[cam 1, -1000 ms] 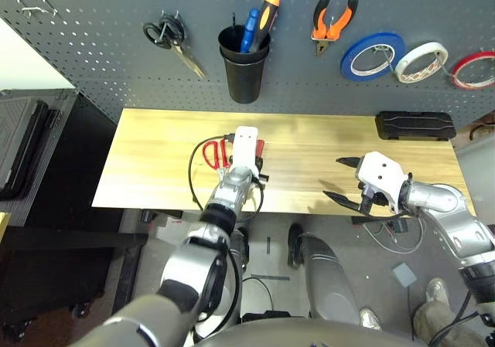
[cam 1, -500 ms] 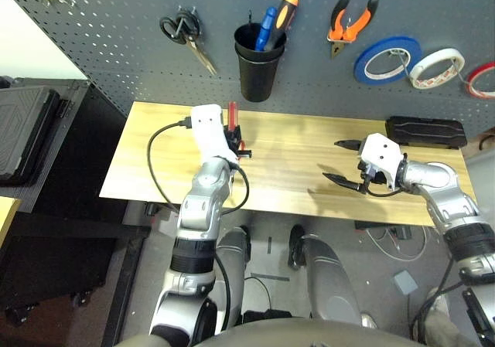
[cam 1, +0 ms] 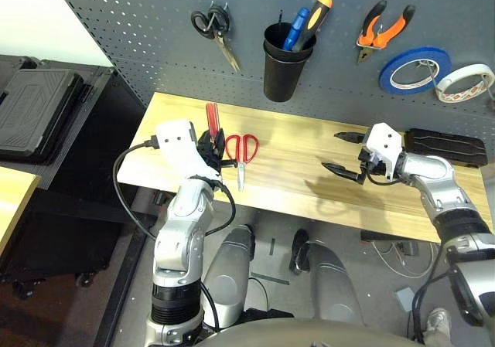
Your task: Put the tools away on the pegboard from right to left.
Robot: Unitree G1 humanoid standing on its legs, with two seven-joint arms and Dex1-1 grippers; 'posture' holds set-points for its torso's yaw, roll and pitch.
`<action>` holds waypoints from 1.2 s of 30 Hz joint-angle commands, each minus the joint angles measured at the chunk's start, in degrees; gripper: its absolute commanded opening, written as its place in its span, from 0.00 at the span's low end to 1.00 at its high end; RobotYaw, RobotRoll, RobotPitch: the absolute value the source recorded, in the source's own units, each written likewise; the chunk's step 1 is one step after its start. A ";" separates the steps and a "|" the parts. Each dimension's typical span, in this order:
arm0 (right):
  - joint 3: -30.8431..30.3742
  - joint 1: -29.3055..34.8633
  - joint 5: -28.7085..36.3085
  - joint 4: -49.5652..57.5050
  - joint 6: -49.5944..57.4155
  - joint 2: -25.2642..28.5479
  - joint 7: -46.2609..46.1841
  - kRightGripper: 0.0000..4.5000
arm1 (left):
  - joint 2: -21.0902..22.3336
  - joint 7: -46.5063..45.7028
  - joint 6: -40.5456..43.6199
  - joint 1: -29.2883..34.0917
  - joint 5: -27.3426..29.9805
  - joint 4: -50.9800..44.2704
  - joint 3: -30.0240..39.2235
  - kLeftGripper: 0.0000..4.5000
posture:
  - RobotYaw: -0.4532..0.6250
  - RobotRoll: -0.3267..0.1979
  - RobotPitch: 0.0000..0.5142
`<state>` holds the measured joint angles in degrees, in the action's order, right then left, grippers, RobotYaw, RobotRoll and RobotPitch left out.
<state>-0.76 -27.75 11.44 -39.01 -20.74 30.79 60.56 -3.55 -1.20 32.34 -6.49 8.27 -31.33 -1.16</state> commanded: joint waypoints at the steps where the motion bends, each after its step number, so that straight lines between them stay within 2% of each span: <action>1: 3.37 1.94 5.16 1.03 0.78 0.03 3.97 1.00 | -0.29 0.92 0.00 -1.93 1.78 -3.64 -0.76 0.19 | 0.78 0.62 0.45; 8: 10.43 3.94 14.85 7.34 7.09 2.31 9.39 1.00 | 0.91 1.27 2.67 -12.91 3.58 -5.56 -0.18 0.19 | 0.74 0.62 0.44; 17: 15.83 2.49 20.95 14.26 17.17 7.08 10.89 1.00 | 4.10 2.75 5.42 -24.18 6.14 -2.18 2.59 0.19 | 0.68 0.62 0.43; 27: 18.41 -1.66 23.66 15.68 26.29 14.74 14.73 1.00 | 6.70 4.34 4.75 -34.60 9.10 4.00 5.81 0.19 | 0.62 0.62 0.43; 36: 20.17 -3.79 24.25 17.77 27.96 15.38 13.80 1.00 | 5.03 3.37 1.81 -41.56 9.23 9.69 6.27 0.19 | 0.59 0.62 0.42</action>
<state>17.81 -31.45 35.07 -22.46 7.15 45.48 74.58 2.06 2.41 35.16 -47.09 16.83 -21.62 5.56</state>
